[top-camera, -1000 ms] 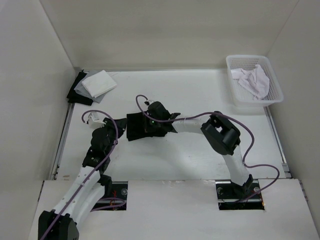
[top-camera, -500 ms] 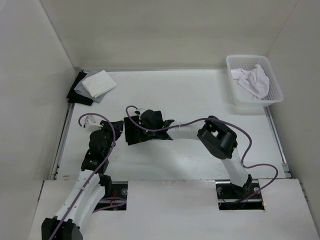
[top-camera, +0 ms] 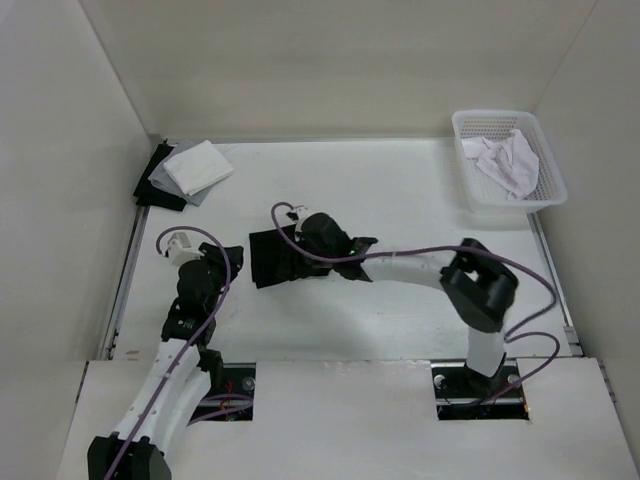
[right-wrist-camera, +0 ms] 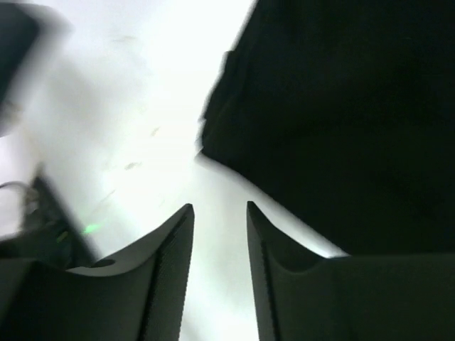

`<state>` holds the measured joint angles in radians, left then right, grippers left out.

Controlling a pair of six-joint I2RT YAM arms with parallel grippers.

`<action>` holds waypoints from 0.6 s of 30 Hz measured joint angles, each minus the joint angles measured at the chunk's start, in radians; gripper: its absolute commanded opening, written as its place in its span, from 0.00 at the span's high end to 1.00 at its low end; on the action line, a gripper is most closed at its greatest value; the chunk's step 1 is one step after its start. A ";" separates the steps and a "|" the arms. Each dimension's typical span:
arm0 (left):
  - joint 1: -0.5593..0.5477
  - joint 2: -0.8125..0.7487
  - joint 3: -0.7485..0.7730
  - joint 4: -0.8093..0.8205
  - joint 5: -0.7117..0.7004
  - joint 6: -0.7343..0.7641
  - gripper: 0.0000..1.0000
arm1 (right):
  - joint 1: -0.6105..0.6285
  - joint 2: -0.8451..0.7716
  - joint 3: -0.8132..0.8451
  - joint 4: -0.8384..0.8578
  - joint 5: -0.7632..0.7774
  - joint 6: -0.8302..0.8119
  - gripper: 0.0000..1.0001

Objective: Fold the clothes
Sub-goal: Fold the tank top

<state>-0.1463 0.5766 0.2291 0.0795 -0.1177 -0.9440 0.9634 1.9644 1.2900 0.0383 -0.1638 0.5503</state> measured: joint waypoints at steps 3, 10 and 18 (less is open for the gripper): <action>0.021 0.019 0.000 -0.039 -0.002 0.022 0.64 | -0.030 -0.207 -0.122 0.040 0.000 -0.001 0.53; 0.071 0.021 0.001 -0.112 -0.004 0.074 0.56 | -0.233 -0.613 -0.472 0.272 0.109 0.050 0.95; 0.083 0.080 0.040 -0.217 -0.005 0.109 0.51 | -0.485 -0.638 -0.783 0.358 0.237 0.200 0.75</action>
<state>-0.0635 0.6563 0.2691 -0.1371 -0.1230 -0.8349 0.4786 1.3266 0.5068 0.3965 0.0731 0.7498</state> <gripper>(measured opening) 0.486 0.128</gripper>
